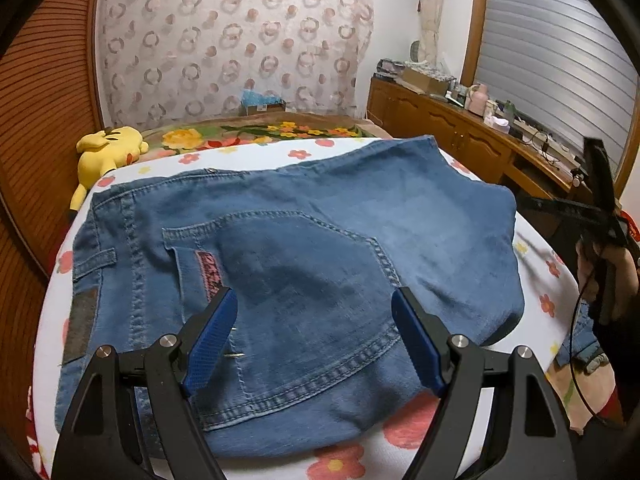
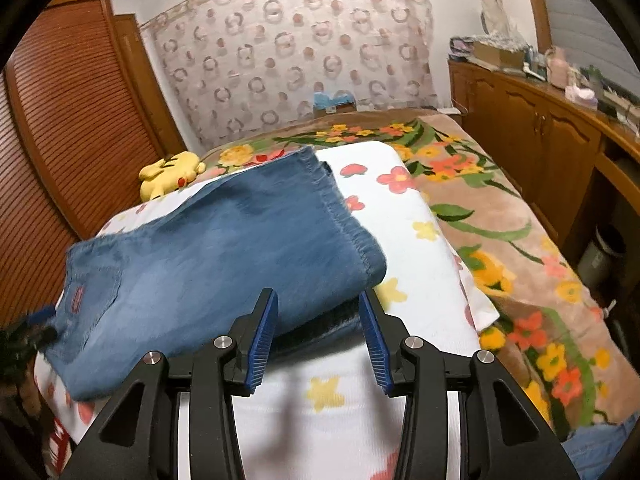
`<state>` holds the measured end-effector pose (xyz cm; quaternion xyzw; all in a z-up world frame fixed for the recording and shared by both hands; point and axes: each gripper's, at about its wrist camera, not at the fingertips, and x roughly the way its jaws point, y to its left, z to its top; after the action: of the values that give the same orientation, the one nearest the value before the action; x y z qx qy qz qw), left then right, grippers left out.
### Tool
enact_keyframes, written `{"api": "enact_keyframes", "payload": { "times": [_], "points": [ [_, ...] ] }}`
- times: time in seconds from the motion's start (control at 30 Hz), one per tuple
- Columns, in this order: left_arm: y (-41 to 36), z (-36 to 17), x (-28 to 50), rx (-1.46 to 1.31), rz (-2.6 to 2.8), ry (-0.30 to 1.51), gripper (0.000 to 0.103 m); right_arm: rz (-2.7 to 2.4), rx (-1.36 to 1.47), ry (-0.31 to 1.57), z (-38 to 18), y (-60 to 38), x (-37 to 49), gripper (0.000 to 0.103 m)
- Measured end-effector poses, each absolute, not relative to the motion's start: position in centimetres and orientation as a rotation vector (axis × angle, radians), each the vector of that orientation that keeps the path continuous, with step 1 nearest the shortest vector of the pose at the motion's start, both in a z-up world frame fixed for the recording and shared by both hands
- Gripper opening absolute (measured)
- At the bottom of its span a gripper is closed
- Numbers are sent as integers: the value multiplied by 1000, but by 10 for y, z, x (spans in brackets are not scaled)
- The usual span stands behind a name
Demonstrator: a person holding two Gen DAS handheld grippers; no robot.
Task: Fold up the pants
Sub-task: 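Grasp a jeans leg hem with the right gripper and lift it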
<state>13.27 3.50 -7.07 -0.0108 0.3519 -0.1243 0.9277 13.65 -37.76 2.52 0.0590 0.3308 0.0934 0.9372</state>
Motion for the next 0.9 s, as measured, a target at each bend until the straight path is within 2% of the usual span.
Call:
{"api": "enact_keyframes", "payload": {
  "times": [0.57, 0.6, 0.63, 0.7, 0.73, 0.9],
  "points": [
    [26, -80, 133, -10, -269, 747, 80, 132, 169, 748, 27, -383, 165, 45],
    [26, -80, 133, -12, -268, 748, 80, 138, 162, 744, 27, -383, 166, 43],
    [26, -80, 133, -13, -266, 747, 80, 137, 151, 737, 28, -382, 165, 32],
    [27, -79, 132, -14, -263, 745, 80, 158, 131, 721, 29, -378, 166, 16],
    [28, -79, 131, -15, -261, 743, 80, 178, 130, 707, 31, -376, 165, 12],
    [34, -75, 128, -23, -247, 729, 80, 239, 95, 651, 47, -362, 157, 9]
  ]
}}
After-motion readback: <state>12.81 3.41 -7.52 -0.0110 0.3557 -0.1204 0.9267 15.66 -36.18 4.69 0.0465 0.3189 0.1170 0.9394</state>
